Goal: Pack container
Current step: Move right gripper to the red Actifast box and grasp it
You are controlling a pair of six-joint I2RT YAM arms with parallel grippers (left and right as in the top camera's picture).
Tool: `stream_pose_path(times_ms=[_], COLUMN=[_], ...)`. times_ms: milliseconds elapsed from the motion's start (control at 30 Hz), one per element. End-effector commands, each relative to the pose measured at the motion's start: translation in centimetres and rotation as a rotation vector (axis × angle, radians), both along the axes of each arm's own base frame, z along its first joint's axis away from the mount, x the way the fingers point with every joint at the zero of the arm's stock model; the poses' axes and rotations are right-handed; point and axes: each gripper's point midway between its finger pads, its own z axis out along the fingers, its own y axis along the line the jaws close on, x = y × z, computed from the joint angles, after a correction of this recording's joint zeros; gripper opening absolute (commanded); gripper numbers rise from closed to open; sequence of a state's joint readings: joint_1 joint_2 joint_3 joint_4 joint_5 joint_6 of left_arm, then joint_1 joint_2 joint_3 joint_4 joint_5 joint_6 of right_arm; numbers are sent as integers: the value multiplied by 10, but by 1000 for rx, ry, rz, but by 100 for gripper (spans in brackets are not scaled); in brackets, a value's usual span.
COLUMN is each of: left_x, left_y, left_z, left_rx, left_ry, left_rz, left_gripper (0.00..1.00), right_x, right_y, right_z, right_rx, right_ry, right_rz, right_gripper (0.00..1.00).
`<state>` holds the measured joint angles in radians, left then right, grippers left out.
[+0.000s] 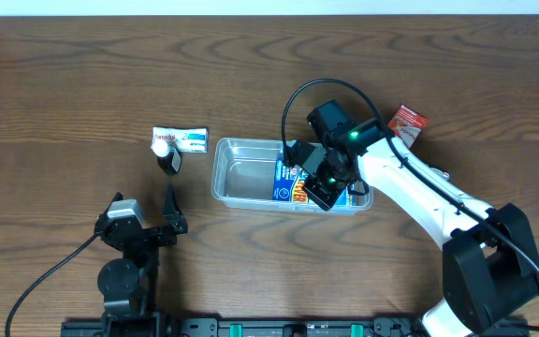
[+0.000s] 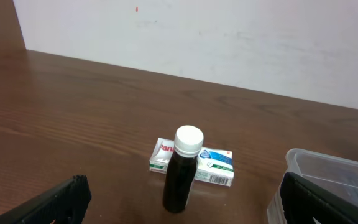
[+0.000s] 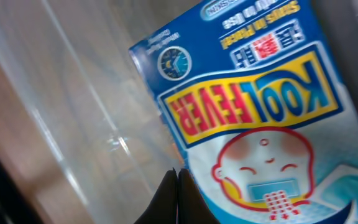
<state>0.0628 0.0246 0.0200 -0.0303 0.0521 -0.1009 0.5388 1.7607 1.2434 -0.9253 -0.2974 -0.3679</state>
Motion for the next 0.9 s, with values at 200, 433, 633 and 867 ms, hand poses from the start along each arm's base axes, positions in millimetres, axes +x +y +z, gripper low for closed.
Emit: stream_pose_path(times_ms=[200,433,633,867], left_x=[-1,-1,-1,-1], left_y=[3,3,3,3], left_z=[-17,-17,-17,-17], left_rx=[0,0,0,0], left_ry=[53,53,53,53], left_rz=[14,14,14,14], left_gripper=[98,98,98,98], right_x=[38,94,121,140], right_y=[16,-9,-57,-139], right_z=[75,170,181,160], right_rx=[44,64,56,43], right_ry=[-118,-328,-353,-236], right_rz=[-38,-199,-330,-768], right_gripper=[4,99,99,99])
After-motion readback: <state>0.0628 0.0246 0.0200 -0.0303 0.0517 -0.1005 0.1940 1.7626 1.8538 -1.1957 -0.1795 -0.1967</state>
